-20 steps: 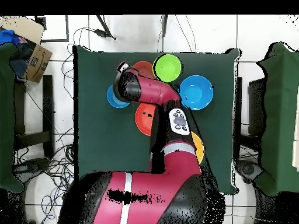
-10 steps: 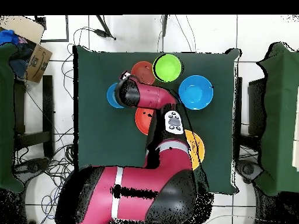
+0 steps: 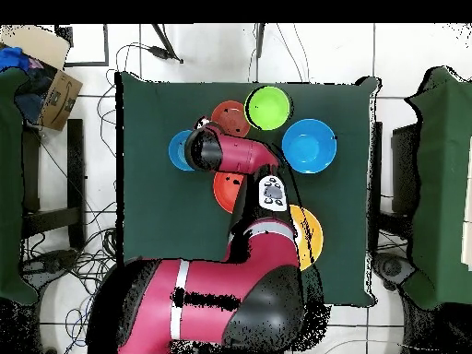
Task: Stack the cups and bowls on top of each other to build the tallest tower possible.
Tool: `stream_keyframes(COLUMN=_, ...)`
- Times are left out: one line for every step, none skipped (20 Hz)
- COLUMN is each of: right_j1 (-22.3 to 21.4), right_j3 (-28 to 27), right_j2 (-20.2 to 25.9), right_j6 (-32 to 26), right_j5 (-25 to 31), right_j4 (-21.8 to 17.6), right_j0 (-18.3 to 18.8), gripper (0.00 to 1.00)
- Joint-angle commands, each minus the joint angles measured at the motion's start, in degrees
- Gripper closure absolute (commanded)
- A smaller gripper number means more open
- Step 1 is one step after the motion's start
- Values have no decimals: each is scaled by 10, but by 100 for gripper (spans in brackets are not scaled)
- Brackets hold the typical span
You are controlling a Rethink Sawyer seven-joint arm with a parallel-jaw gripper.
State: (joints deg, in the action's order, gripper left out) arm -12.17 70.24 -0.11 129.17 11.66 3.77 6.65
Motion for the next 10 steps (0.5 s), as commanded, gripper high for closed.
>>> stream_keyframes(right_j1=27, right_j3=-22, right_j2=31, right_j6=43, right_j5=13, right_j4=7, right_j0=1, gripper=0)
stream_keyframes(right_j1=28, right_j3=-23, right_j2=36, right_j6=42, right_j5=12, right_j4=7, right_j0=3, gripper=0)
stream_keyframes(right_j1=28, right_j3=-24, right_j2=40, right_j6=41, right_j5=10, right_j4=7, right_j0=5, gripper=0)
stream_keyframes(right_j1=29, right_j3=-28, right_j2=45, right_j6=39, right_j5=11, right_j4=8, right_j0=7, gripper=0)
stream_keyframes(right_j1=29, right_j3=-29, right_j2=46, right_j6=39, right_j5=14, right_j4=9, right_j0=7, gripper=0)
stream_keyframes(right_j1=29, right_j3=-35, right_j2=46, right_j6=38, right_j5=20, right_j4=11, right_j0=6, gripper=0)
stream_keyframes(right_j1=29, right_j3=-38, right_j2=47, right_j6=38, right_j5=22, right_j4=12, right_j0=6, gripper=0)
stream_keyframes(right_j1=28, right_j3=-41, right_j2=49, right_j6=36, right_j5=26, right_j4=13, right_j0=7, gripper=0)
stream_keyframes(right_j1=25, right_j3=-37, right_j2=51, right_j6=39, right_j5=23, right_j4=14, right_j0=5, gripper=0)
stream_keyframes(right_j1=23, right_j3=-36, right_j2=56, right_j6=40, right_j5=24, right_j4=16, right_j0=7, gripper=0)
